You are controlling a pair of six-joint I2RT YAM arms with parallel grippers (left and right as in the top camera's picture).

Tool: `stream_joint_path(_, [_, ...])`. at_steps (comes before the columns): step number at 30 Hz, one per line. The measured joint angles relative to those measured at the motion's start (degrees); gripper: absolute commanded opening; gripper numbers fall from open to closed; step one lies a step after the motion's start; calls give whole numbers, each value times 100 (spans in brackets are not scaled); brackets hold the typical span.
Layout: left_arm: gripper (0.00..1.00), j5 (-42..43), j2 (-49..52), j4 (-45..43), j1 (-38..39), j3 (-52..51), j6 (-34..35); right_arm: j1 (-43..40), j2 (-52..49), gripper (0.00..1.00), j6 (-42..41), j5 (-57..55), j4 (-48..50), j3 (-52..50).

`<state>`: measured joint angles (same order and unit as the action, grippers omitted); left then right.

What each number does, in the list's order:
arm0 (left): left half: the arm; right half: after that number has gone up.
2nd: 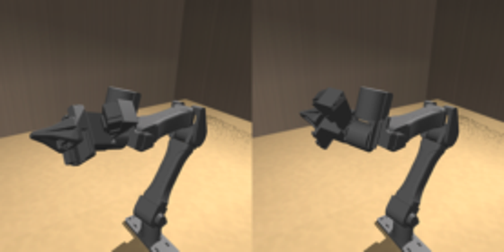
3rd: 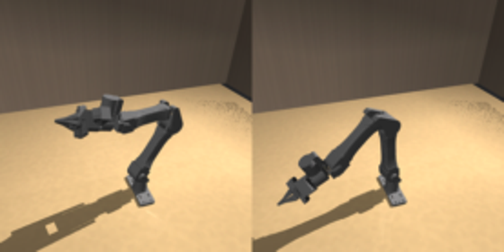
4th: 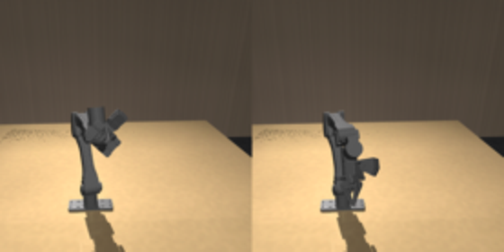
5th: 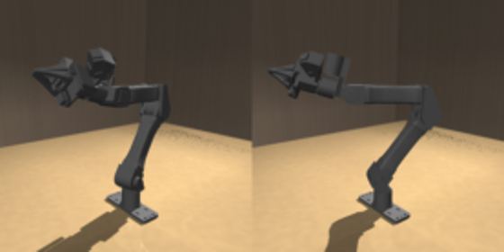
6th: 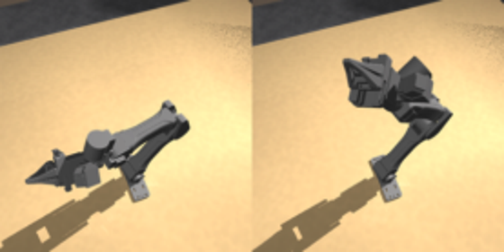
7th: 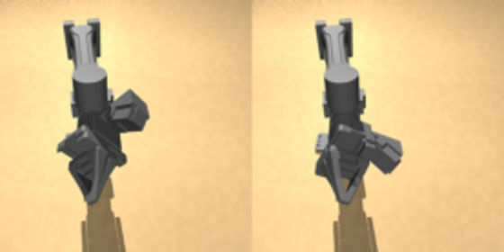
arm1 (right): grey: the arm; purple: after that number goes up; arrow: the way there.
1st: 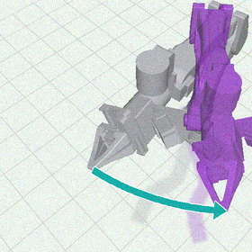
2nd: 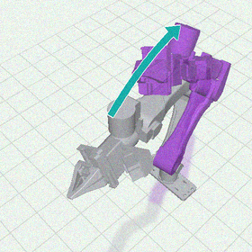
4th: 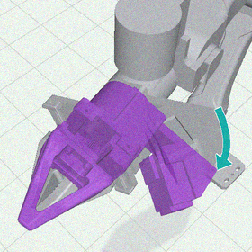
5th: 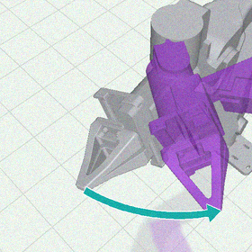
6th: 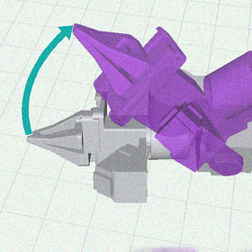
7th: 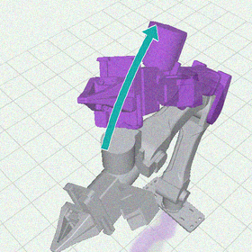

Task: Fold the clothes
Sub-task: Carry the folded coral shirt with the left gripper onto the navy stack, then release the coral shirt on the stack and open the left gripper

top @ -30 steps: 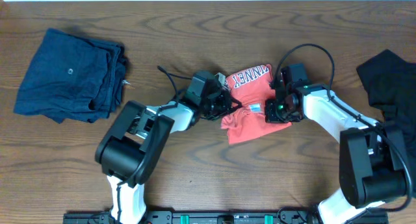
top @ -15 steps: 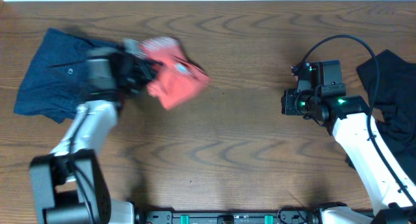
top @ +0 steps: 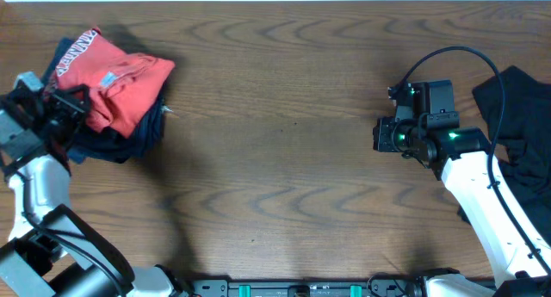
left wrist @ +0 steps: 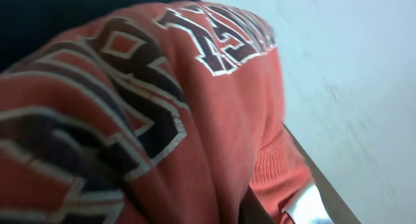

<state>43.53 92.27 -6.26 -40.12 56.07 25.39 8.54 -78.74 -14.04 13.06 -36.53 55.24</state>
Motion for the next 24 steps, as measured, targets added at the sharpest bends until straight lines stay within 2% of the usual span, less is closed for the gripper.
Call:
stream_joint_path(4, [6,20,15,-85,-225,0,-76,0,0,6,0,2,-13,0])
stream_joint_path(5, [11,7,15,-68,-269,0,-90,0,0,6,0,2,-17,0])
stream_joint_path(8, [86,-50,15,76,-382,0,-151,0,0,6,-2,11,-39,0])
stream_joint_path(9, [98,-105,15,142,-437,0,-164,0,0,6,-2,15,-39,0])
stream_joint_path(16, [98,-201,-151,765,-796,0,-188,0,0,8,-2,24,-52,0])
stream_joint_path(24, [98,-195,-1700,1335,-1257,2,-616,7,7,9,0,129,-52,0])
